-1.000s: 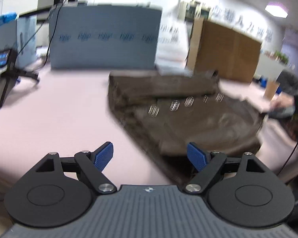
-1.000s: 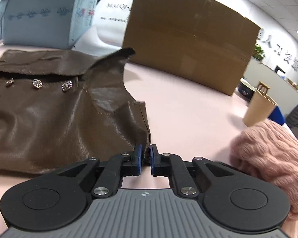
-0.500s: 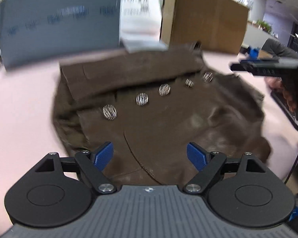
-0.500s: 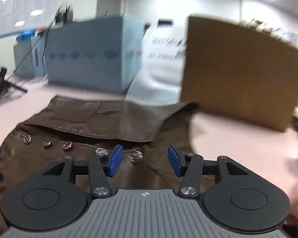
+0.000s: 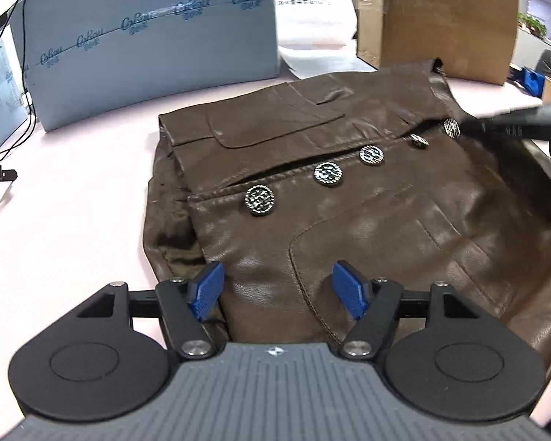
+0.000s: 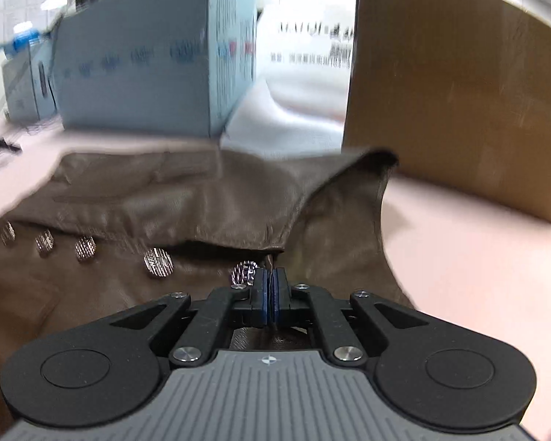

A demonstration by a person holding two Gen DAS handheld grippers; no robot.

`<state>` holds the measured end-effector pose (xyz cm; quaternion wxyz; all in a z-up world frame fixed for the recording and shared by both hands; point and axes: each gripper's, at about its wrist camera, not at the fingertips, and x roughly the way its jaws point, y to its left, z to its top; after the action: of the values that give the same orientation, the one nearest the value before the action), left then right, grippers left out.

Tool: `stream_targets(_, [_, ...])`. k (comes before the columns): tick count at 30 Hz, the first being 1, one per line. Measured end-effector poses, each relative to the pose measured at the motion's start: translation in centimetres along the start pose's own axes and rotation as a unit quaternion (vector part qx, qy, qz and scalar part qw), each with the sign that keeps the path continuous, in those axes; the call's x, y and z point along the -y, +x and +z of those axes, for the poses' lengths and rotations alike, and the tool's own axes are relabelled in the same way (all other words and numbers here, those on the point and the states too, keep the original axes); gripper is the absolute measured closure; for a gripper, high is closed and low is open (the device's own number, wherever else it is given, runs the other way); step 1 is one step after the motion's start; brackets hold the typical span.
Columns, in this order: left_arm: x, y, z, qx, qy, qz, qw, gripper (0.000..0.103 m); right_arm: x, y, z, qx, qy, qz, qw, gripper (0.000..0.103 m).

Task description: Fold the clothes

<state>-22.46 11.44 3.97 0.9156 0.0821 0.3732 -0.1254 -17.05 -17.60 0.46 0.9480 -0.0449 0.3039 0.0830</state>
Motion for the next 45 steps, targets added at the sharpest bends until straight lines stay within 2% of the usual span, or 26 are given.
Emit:
stream_targets(2, [-0.6, -0.2, -0.3, 0.000, -0.015, -0.008, 0.9999, 0.020, -0.1, -0.3, 0.0, 0.003, 0.001, -0.011, 1.000, 0.091])
stream_targets(4, [-0.7, -1.2, -0.7, -0.003, -0.021, 0.004, 0.9998, 0.021, 0.7, -1.8, -0.2, 0.017, 0.026, -0.010, 0.999, 0.062])
stream_targets(5, [-0.8, -2.0, -1.1, -0.007, -0.025, 0.006, 0.9997, 0.021, 1.2, -3.1, -0.4, 0.032, 0.038, -0.008, 0.999, 0.057])
stream_targets(7, [-1.1, -4.8, -3.1, -0.003, -0.032, -0.021, 0.9993, 0.021, 2.5, -6.6, -1.1, 0.079, 0.070, -0.001, 0.994, 0.041])
stream_targets(9, [-1.1, -6.7, -4.7, -0.015, -0.030, -0.034, 0.9989, 0.021, 3.4, -9.0, -2.1, 0.103, 0.087, 0.000, 0.991, 0.032])
stream_targets(10, [-1.1, -7.7, -5.7, -0.025, -0.028, -0.040, 0.9985, 0.021, 4.0, -10.3, -2.7, 0.112, 0.093, -0.004, 0.989, 0.031])
stream_targets(12, [-0.7, -9.2, -7.1, -0.038, -0.028, -0.047, 0.9978, 0.021, 5.0, -12.2, -4.1, 0.111, 0.093, -0.032, 0.989, 0.031])
stream_targets(14, [-0.2, -10.7, -8.2, -0.041, -0.024, -0.061, 0.9970, 0.021, 6.0, -13.6, -5.8, 0.093, 0.080, -0.084, 0.989, 0.031])
stream_targets(15, [0.1, -11.2, -8.5, -0.039, -0.022, -0.060, 0.9972, 0.021, 6.5, -13.9, -6.6, 0.076, 0.074, -0.103, 0.989, 0.031])
stream_targets(18, [0.8, -11.7, -8.9, -0.036, -0.015, -0.059, 0.9975, 0.021, 7.4, -14.0, -8.0, 0.041, 0.073, -0.122, 0.989, 0.033])
stream_targets(19, [1.1, -12.0, -9.0, -0.039, -0.014, -0.079, 0.9960, 0.021, 7.8, -13.8, -8.6, 0.027, 0.074, -0.126, 0.989, 0.034])
stream_targets(21, [1.4, -12.6, -9.3, -0.041, -0.012, -0.095, 0.9945, 0.021, 8.0, -13.9, -9.1, 0.017, 0.072, -0.122, 0.990, 0.035])
stream_targets(24, [1.9, -13.4, -9.6, -0.035, 0.003, -0.093, 0.9951, 0.021, 7.7, -13.9, -9.8, 0.010, 0.055, -0.107, 0.993, 0.036])
stream_targets(26, [2.4, -13.1, -9.7, -0.034, 0.005, -0.109, 0.9934, 0.021, 7.2, -13.7, -9.8, 0.004, 0.041, -0.107, 0.993, 0.036])
stream_targets(29, [3.6, -11.9, -9.4, -0.038, 0.006, -0.126, 0.9912, 0.021, 6.5, -12.9, -9.8, 0.000, 0.015, -0.103, 0.995, 0.043])
stream_targets(30, [4.3, -11.7, -9.4, -0.032, 0.014, -0.118, 0.9924, 0.021, 6.4, -12.9, -9.8, 0.003, 0.015, -0.098, 0.995, 0.051])
stream_targets(31, [5.0, -11.7, -9.4, -0.018, 0.023, -0.108, 0.9937, 0.028, 6.4, -12.8, -9.8, 0.005, 0.017, -0.090, 0.996, 0.062])
stream_targets(32, [5.3, -11.8, -9.3, -0.010, 0.028, -0.099, 0.9946, 0.046, 6.4, -12.7, -9.7, 0.007, 0.020, -0.081, 0.996, 0.070])
stream_targets(33, [5.5, -11.9, -9.3, -0.001, 0.033, -0.090, 0.9954, 0.054, 6.3, -12.7, -9.6, 0.009, 0.022, -0.073, 0.997, 0.082])
stream_targets(35, [5.0, -11.6, -9.0, 0.000, 0.017, -0.092, 0.9956, 0.068, 5.9, -12.5, -9.6, 0.013, 0.014, -0.079, 0.997, 0.090])
stream_targets(36, [4.7, -11.6, -9.0, 0.003, 0.008, -0.096, 0.9954, 0.071, 5.6, -12.5, -9.6, 0.016, 0.008, -0.087, 0.996, 0.099])
stream_targets(38, [4.2, -11.9, -9.1, 0.006, 0.002, -0.104, 0.9945, 0.081, 5.6, -13.0, -9.6, 0.030, 0.016, -0.090, 0.995, 0.100])
stream_targets(45, [1.3, -13.6, -9.3, 0.004, -0.025, -0.104, 0.9943, 0.083, 5.8, -18.1, -10.0, 0.093, 0.057, -0.057, 0.992, 0.101])
